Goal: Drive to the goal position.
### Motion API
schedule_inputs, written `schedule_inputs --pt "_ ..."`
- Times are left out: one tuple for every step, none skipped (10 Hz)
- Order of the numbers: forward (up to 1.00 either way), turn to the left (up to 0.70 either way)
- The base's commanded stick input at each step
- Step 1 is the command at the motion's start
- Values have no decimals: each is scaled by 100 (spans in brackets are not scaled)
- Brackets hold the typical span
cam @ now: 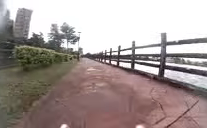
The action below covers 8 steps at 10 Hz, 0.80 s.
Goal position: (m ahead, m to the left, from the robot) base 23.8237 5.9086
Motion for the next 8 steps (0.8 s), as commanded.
schedule_inputs --pt "85 1" --pt "85 1" --pt "85 1" --pt "85 1" --pt "85 1" --pt "85 1" --pt "85 1" --pt "85 1"
